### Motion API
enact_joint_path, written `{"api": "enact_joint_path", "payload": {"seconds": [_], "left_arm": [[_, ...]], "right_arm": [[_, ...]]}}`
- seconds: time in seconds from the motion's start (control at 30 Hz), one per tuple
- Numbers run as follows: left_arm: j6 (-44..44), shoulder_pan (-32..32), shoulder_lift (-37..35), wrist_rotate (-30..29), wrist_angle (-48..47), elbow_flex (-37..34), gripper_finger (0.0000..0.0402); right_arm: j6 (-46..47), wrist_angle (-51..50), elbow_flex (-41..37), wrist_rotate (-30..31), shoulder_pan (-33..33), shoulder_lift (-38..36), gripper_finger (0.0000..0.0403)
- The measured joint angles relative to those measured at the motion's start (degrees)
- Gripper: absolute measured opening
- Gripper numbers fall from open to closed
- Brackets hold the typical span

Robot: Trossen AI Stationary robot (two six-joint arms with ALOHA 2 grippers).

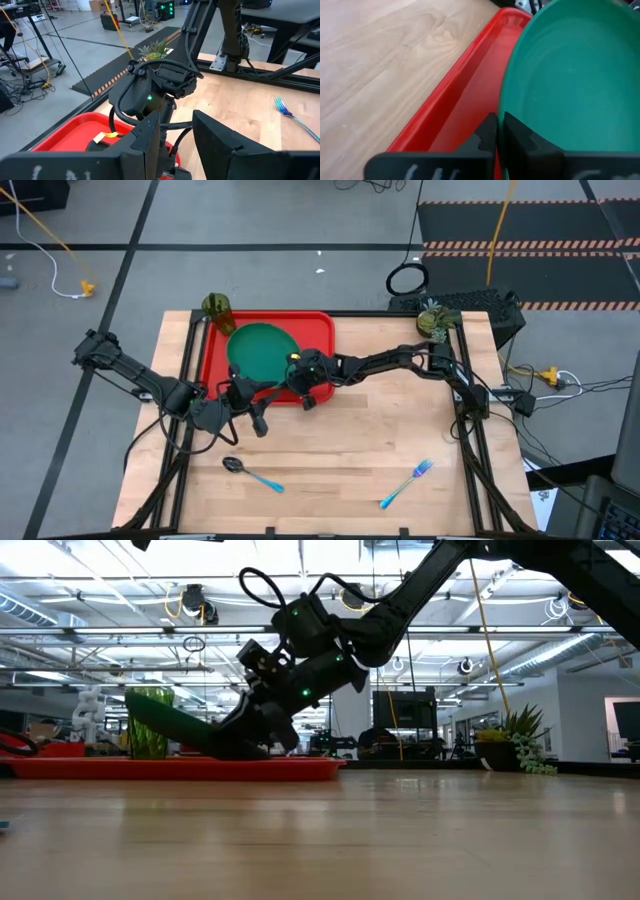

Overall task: Pick and place plate/cup/fork/spoon on tray
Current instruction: Put the green plate on the orange tray to the bottom left of the green cup

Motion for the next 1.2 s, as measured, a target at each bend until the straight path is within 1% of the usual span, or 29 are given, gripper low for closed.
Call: {"api": "enact_joint_path", "payload": {"seconds": [0.37, 0.63, 0.77, 0.8, 0.93, 1.03, 1.13, 1.2], "left_arm": [[0.16, 0.0, 0.0, 0.02, 0.41, 0.0, 0.012], [0.16, 0.0, 0.0, 0.02, 0.45, 0.0, 0.012], [0.13, 0.0, 0.0, 0.02, 0.48, 0.0, 0.012], [0.13, 0.0, 0.0, 0.02, 0.48, 0.0, 0.012], [0.13, 0.0, 0.0, 0.02, 0.58, 0.0, 0.012], [0.2, 0.0, 0.0, 0.04, 0.81, 0.0, 0.012], [0.19, 0.0, 0.0, 0.04, 1.02, 0.0, 0.012], [0.18, 0.0, 0.0, 0.07, 1.13, 0.0, 0.012]], "right_arm": [[1.01, 1.97, 0.0, -0.02, -0.09, -0.02, 0.0045], [1.02, 2.61, 0.0, -0.02, -0.22, -0.02, 0.005], [3.28, 2.58, 0.0, 0.14, -0.42, -0.04, 0.0051], [3.94, 2.15, 0.0, 1.06, -0.43, -0.43, 0.0051], [5.08, -2.39, 0.0, 6.44, 0.25, -3.57, 0.0051], [5.14, -9.07, 0.02, 10.41, 0.55, -5.81, 0.0051], [6.38, -17.33, -0.04, 13.11, 0.36, -7.77, 0.005], [7.9, -21.32, -0.04, 13.7, -0.16, -8.82, 0.005]]}}
